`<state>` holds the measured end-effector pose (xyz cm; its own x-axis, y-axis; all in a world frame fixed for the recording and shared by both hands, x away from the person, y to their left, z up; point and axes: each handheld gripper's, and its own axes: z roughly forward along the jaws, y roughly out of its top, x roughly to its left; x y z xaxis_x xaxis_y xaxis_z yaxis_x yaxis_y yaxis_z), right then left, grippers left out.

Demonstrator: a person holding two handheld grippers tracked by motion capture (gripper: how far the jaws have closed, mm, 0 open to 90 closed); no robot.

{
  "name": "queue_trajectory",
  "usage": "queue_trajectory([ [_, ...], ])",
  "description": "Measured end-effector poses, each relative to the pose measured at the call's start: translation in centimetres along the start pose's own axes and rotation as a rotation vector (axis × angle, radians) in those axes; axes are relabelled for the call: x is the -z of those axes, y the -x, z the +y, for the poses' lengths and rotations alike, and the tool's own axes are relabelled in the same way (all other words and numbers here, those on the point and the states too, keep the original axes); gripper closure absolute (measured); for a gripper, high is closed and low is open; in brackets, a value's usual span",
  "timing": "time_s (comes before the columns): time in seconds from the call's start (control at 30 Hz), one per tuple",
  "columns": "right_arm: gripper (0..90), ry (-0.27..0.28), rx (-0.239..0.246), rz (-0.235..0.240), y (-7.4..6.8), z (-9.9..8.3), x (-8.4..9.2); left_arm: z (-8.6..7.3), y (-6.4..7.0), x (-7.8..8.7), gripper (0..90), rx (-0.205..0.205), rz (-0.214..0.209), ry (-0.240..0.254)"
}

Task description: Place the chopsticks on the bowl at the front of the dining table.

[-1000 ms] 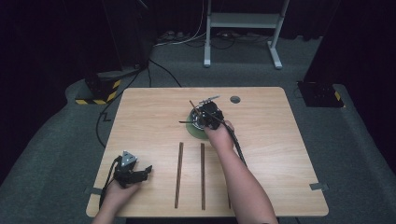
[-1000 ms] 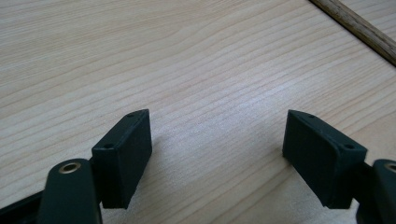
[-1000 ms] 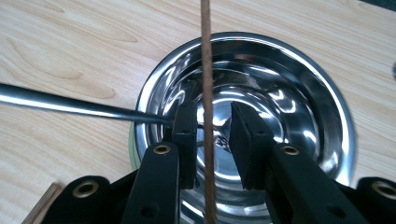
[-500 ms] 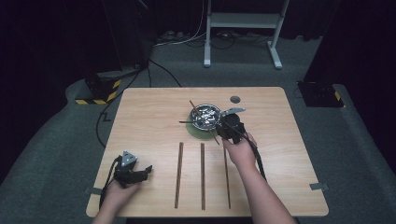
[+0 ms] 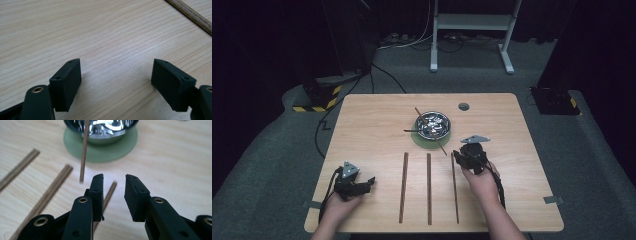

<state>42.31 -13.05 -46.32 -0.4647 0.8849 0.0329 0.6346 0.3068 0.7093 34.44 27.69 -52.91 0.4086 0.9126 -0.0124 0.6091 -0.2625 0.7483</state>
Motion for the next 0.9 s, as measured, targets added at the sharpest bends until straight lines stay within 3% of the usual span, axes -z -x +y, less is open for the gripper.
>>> queue_trajectory([
  [0.23, 67.1, -0.024, -0.028, 0.023, -0.1, -3.6, -0.3, 0.0, 0.0, 0.0, 24.3, 0.0, 0.001, -0.001],
  [0.37, 66.1, -0.037, -0.008, 0.019, -0.9, -5.2, -0.2, 0.0, 0.0, 0.0, 24.3, 0.0, 0.001, -0.001],
  [0.6, 66.7, -0.017, -0.012, 0.019, -2.1, -6.1, 0.4, 0.0, 0.0, 0.0, 24.4, 0.0, 0.001, -0.001],
  [0.9, 67.4, -0.042, 0.004, 0.014, -3.6, -7.1, -0.1, 0.0, 0.0, 0.0, 24.4, -0.006, 0.002, -0.001],
])
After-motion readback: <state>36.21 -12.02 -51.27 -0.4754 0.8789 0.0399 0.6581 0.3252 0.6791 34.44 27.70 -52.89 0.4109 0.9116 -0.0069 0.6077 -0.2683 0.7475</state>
